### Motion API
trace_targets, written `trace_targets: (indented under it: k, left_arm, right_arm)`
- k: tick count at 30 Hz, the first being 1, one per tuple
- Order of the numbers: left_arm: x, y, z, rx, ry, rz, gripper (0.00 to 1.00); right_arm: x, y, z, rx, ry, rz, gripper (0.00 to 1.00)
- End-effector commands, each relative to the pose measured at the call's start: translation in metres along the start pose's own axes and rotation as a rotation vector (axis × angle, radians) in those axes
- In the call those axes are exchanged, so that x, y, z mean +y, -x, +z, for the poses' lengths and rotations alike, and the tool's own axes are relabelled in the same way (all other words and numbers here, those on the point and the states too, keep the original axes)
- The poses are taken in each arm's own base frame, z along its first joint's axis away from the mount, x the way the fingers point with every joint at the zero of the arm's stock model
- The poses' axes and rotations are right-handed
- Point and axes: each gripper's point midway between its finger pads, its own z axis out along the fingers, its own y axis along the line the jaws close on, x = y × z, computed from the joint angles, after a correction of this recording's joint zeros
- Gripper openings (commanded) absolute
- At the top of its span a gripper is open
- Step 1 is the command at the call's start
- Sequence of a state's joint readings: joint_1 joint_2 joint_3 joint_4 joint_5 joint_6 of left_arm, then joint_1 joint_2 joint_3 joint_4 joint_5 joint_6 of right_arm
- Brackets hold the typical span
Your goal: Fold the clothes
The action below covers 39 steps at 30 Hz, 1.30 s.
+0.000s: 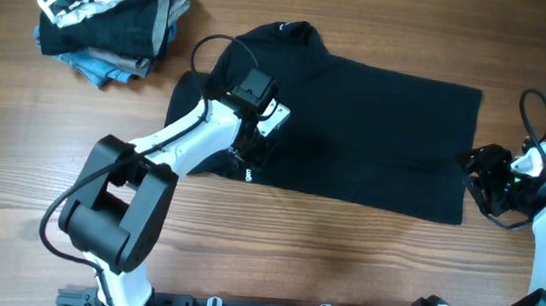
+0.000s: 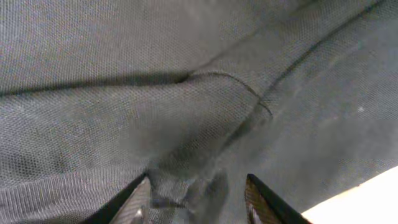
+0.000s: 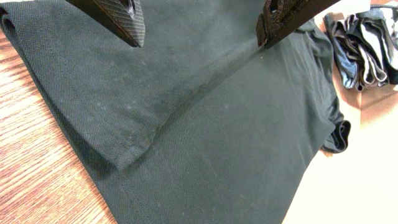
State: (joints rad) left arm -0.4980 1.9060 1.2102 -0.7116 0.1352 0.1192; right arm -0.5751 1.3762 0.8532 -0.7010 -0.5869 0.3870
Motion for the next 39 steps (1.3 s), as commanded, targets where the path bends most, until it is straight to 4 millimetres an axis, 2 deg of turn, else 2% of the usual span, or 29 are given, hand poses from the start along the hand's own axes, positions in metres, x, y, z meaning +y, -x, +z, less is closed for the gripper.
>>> trace_targets:
  k: [1, 2, 3, 5, 7, 9, 11, 15, 20, 23, 24, 26, 27, 28, 30, 32, 33, 34, 35, 36, 38, 39]
  left_arm:
    - [0.005, -0.001, 0.013, 0.006, 0.02, 0.007, 0.38]
    - [0.007, -0.001, 0.014, 0.007, 0.029, 0.007, 0.31]
    - [0.009, -0.003, 0.014, 0.013, 0.043, 0.006, 0.19]
    - [0.017, -0.007, 0.013, 0.032, 0.09, 0.005, 0.04]
    - [0.024, -0.009, 0.008, 0.043, 0.132, 0.005, 0.04]
    - [0.027, -0.001, -0.001, 0.024, 0.153, 0.007, 0.04]
    - [0.027, 0.022, -0.011, -0.047, 0.163, 0.011, 0.07]
    - [0.028, 0.051, -0.015, -0.166, 0.169, 0.018, 0.14]
    - [0.029, 0.066, -0.018, -0.23, 0.173, 0.021, 0.16]
    - [0.029, 0.088, -0.023, -0.32, 0.177, 0.025, 0.15]
    - [0.03, 0.094, -0.024, -0.345, 0.178, 0.026, 0.18]
    - [0.03, 0.1, -0.024, -0.369, 0.178, 0.028, 0.64]
    - [0.03, 0.1, -0.024, -0.371, 0.179, 0.028, 0.73]
    - [0.03, 0.1, -0.025, -0.37, 0.179, 0.028, 0.78]
    - [0.029, 0.096, -0.034, -0.36, 0.182, 0.026, 0.8]
    - [0.025, 0.09, -0.063, -0.335, 0.18, 0.021, 0.74]
    - [0.022, 0.084, -0.079, -0.314, 0.179, 0.015, 0.66]
    - [0.02, 0.075, -0.092, -0.297, 0.174, -0.012, 0.5]
    - [0.021, 0.065, -0.096, -0.269, 0.17, -0.047, 0.23]
    - [0.022, 0.049, -0.094, -0.212, 0.165, -0.091, 0.06]
    - [0.014, 0.018, -0.077, -0.081, 0.105, -0.12, 0.04]
    - [0.011, 0.01, -0.069, -0.054, 0.088, -0.122, 0.04]
  right_arm:
    - [0.003, 0.002, -0.002, -0.009, 0.009, -0.027, 0.63]
    - [0.003, 0.002, -0.002, -0.009, 0.009, -0.027, 0.63]
    - [0.003, 0.002, -0.002, -0.009, 0.009, -0.027, 0.63]
    - [0.003, 0.002, -0.002, -0.009, 0.009, -0.027, 0.63]
    - [0.003, 0.003, -0.002, -0.01, 0.009, -0.028, 0.63]
    - [0.003, 0.003, -0.002, -0.012, 0.01, -0.029, 0.63]
    - [0.003, 0.003, -0.002, -0.012, 0.01, -0.029, 0.63]
    - [0.003, 0.003, -0.002, -0.011, 0.01, -0.028, 0.63]
    - [0.003, 0.003, -0.002, -0.012, 0.01, -0.028, 0.63]
    - [0.003, 0.003, -0.002, -0.012, 0.01, -0.028, 0.63]
    - [0.003, 0.003, -0.002, -0.012, 0.01, -0.028, 0.63]
    - [0.003, 0.003, -0.002, -0.012, 0.01, -0.028, 0.63]
    - [0.003, 0.003, -0.002, -0.012, 0.01, -0.028, 0.63]
    - [0.003, 0.003, -0.002, -0.012, 0.01, -0.028, 0.63]
    - [0.003, 0.003, -0.002, -0.012, 0.01, -0.028, 0.64]
    - [0.003, 0.003, -0.002, -0.012, 0.01, -0.028, 0.64]
    - [0.003, 0.003, -0.002, -0.012, 0.01, -0.028, 0.64]
    - [0.003, 0.003, -0.002, -0.012, 0.01, -0.028, 0.64]
    - [0.003, 0.003, -0.002, -0.012, 0.01, -0.028, 0.64]
    - [0.003, 0.003, -0.002, -0.012, 0.01, -0.029, 0.64]
    - [0.003, 0.003, -0.002, -0.012, 0.009, -0.028, 0.65]
    - [0.002, 0.004, -0.002, -0.014, 0.005, -0.029, 0.66]
